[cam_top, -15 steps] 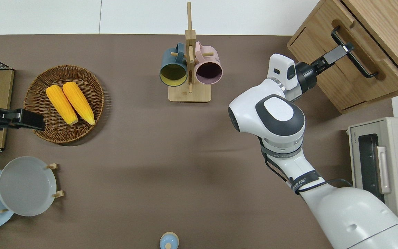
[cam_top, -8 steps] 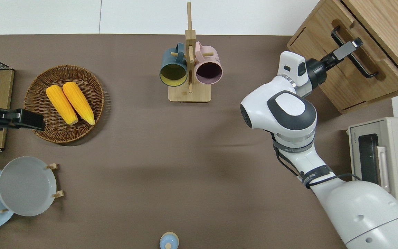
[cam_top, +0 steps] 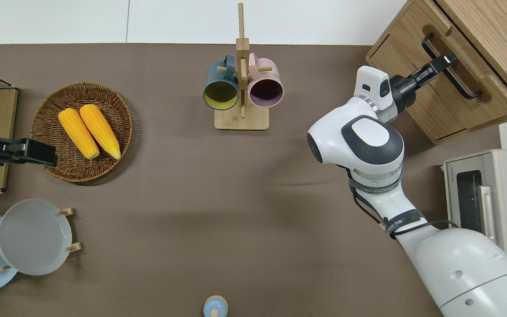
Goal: Slide drawer open with right arm
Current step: 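Close the right gripper around the black bar handle of the drawer, then pull the handle with the right gripper toward the robot, sliding the drawer out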
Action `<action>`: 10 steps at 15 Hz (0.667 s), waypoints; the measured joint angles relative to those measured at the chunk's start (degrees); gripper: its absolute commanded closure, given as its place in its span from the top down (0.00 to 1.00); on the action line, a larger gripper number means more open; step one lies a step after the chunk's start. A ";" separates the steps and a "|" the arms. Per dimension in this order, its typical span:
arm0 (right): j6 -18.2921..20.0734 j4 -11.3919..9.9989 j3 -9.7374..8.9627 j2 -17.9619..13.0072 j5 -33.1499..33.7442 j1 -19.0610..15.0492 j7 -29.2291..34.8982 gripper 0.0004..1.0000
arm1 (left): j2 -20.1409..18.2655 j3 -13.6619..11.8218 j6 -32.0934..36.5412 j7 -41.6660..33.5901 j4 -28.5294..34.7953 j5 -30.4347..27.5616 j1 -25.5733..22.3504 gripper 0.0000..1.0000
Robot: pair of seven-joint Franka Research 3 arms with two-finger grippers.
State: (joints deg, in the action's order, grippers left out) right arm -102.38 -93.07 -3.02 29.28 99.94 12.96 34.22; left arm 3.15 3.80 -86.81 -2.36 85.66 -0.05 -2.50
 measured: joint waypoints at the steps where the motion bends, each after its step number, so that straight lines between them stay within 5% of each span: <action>1: 0.03 0.01 0.00 -0.02 0.15 0.00 0.00 0.00 | 0.00 0.00 0.00 0.00 0.00 0.00 0.00 0.99; 10: 3.87 -0.81 -2.01 -0.16 0.49 0.60 -0.41 0.00 | 0.00 0.00 0.00 0.00 0.00 0.00 0.00 0.99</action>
State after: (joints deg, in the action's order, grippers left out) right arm -98.51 -93.88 -5.03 29.12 100.43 13.56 33.82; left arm 3.15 3.80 -86.81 -2.36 85.66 -0.05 -2.50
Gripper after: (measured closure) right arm 0.828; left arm 0.004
